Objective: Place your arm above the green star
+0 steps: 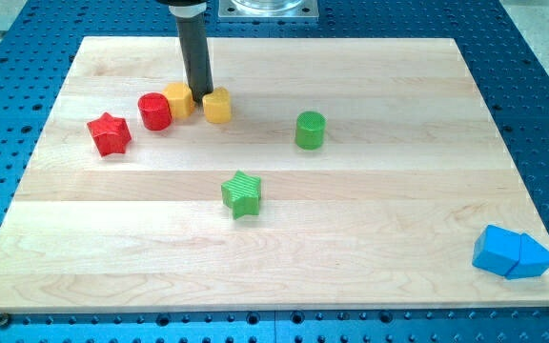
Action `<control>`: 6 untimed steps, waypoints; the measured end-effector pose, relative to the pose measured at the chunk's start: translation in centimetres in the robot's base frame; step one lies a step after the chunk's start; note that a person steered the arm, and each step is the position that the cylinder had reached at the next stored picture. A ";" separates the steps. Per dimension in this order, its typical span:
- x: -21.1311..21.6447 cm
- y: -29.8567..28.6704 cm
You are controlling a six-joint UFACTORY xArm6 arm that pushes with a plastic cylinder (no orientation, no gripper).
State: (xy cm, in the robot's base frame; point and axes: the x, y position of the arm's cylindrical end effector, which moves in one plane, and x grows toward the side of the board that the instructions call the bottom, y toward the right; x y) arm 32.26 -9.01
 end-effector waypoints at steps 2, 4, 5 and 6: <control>-1.7 9.7; 8.9 4.6; 9.5 3.5; 9.5 1.2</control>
